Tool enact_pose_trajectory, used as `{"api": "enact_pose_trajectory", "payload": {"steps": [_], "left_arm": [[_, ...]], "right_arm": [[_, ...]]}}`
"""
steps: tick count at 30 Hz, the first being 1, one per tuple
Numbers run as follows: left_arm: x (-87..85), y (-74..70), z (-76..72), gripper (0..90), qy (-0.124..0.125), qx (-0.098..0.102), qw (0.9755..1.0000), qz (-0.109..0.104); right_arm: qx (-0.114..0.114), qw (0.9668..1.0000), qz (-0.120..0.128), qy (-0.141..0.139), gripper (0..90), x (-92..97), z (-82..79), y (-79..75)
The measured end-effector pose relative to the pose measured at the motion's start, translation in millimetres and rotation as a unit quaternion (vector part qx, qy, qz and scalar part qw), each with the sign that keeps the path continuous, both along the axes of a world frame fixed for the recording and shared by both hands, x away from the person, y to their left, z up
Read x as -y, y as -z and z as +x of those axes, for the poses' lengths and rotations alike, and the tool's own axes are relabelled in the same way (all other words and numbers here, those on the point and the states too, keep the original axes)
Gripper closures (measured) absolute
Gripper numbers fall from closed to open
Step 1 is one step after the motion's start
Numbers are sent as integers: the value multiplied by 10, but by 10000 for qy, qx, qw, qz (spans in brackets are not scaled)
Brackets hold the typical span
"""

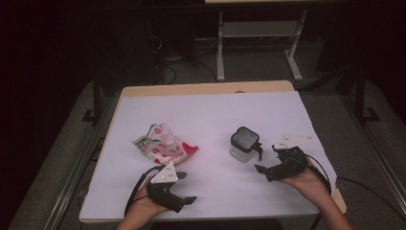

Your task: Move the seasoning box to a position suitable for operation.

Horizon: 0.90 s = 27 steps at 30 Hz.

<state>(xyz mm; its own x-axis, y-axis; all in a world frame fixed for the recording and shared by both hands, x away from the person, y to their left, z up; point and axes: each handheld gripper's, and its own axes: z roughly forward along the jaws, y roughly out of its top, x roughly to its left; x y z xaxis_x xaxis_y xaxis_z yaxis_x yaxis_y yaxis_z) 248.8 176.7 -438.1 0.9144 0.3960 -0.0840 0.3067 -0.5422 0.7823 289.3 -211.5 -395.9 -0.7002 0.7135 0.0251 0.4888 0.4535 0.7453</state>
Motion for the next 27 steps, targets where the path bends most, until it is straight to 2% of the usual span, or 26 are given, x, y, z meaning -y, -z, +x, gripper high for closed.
{"api": "enact_pose_trajectory", "payload": {"steps": [2, 7, 12, 13, 16, 18, 19, 20, 21, 25, 26, 27], "left_arm": [[-7, -3, 1, 130, 5, 22, 10000, -2], [5, 1, 4, 130, 22, 16, 10000, 3], [16, 2, -1, 130, 27, 14, 10000, 11], [17, 1, -3, 130, 19, 15, 10000, -3], [16, 4, -3, 130, 26, 13, 10000, 12], [16, 5, -1, 129, 22, 8, 10000, 15], [17, 5, -1, 129, 17, -4, 10000, 11], [17, 5, -1, 129, 17, -4, 10000, 11], [17, 6, 0, 129, 27, 5, 10000, 21], [17, 5, -1, 129, 20, 6, 10000, 11], [18, 6, -2, 129, 25, 3, 10000, 7], [18, 6, -2, 129, 25, 3, 10000, 7]], "right_arm": [[-68, 9999, -115, -25, 50, -30, 53, -43], [-67, 9998, -156, -75, 54, -59, 177, -120], [-197, 9995, -209, -118, 54, -110, 264, -175], [-283, 9994, -166, -116, 52, -134, 310, -204], [-322, 9990, -264, -151, 48, -172, 367, -236], [-402, 9989, -178, -143, 49, -188, 407, -256], [-496, 9985, -195, -133, 49, -200, 433, -262], [-496, 9985, -195, -133, 49, -200, 433, -262], [-518, 9978, -389, -153, 48, -238, 471, -272], [-583, 9975, -338, -200, 52, -285, 532, -307], [-551, 9965, -576, -263, 53, -344, 574, -329], [-533, 9967, -549, -289, 56, -357, 586, -338]]}}
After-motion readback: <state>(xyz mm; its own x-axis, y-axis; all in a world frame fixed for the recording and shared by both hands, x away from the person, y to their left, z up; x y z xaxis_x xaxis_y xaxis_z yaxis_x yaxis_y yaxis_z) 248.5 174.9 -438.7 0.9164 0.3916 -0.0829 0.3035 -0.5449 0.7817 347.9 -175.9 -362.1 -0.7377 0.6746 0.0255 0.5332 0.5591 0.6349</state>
